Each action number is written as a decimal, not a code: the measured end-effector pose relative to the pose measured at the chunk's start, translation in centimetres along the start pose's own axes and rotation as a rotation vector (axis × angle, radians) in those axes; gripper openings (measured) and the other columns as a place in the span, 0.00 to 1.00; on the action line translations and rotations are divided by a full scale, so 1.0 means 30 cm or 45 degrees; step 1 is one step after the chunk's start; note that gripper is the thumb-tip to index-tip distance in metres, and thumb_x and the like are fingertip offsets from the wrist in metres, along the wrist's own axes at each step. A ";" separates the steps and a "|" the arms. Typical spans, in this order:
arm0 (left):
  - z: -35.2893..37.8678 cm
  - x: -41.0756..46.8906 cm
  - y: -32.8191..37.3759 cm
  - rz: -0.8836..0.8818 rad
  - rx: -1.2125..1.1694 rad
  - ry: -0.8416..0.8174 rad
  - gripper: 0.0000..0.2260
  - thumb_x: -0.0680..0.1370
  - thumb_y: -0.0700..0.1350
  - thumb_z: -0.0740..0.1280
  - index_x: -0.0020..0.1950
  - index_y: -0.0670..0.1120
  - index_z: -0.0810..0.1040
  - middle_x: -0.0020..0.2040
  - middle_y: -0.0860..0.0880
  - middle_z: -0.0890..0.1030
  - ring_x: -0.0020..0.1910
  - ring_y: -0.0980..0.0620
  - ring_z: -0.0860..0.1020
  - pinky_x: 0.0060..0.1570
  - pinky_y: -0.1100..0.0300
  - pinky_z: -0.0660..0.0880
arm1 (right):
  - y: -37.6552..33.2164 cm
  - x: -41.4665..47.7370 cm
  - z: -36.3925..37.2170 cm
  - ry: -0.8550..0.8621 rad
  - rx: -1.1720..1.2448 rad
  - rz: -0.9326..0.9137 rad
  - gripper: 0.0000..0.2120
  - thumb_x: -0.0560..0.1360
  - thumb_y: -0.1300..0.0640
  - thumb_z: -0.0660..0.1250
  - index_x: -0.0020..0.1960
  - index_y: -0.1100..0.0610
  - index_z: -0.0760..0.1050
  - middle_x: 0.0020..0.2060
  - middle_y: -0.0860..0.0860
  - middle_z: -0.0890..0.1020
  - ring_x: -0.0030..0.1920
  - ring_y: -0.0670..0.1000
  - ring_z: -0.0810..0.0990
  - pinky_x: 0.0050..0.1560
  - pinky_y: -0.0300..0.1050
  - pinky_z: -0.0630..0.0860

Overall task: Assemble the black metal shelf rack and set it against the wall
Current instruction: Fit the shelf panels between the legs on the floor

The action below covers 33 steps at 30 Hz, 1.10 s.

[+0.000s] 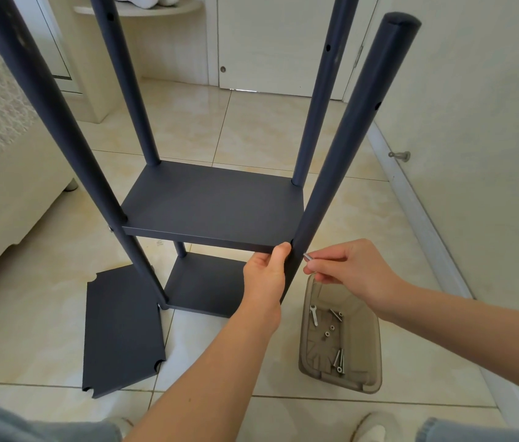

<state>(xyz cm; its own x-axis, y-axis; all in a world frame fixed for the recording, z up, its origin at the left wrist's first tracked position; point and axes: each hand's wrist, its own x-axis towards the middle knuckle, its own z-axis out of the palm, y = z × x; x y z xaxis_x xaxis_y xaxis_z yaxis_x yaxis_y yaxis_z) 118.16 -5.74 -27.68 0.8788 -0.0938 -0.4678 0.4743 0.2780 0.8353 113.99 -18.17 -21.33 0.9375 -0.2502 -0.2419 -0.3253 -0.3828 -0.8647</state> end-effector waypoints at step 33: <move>0.006 0.013 -0.008 -0.041 -0.056 0.046 0.09 0.78 0.50 0.70 0.44 0.46 0.79 0.48 0.43 0.83 0.53 0.47 0.80 0.46 0.59 0.74 | -0.012 0.009 -0.013 -0.045 -0.055 0.052 0.03 0.72 0.62 0.74 0.43 0.56 0.87 0.37 0.53 0.86 0.34 0.44 0.83 0.43 0.38 0.82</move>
<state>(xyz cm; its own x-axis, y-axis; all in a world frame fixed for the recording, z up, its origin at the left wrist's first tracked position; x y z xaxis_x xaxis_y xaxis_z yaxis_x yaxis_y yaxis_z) 118.40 -6.01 -28.01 0.8603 -0.0692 -0.5051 0.4990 0.3175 0.8063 114.32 -18.46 -20.90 0.9269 -0.2348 -0.2927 -0.3675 -0.4108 -0.8344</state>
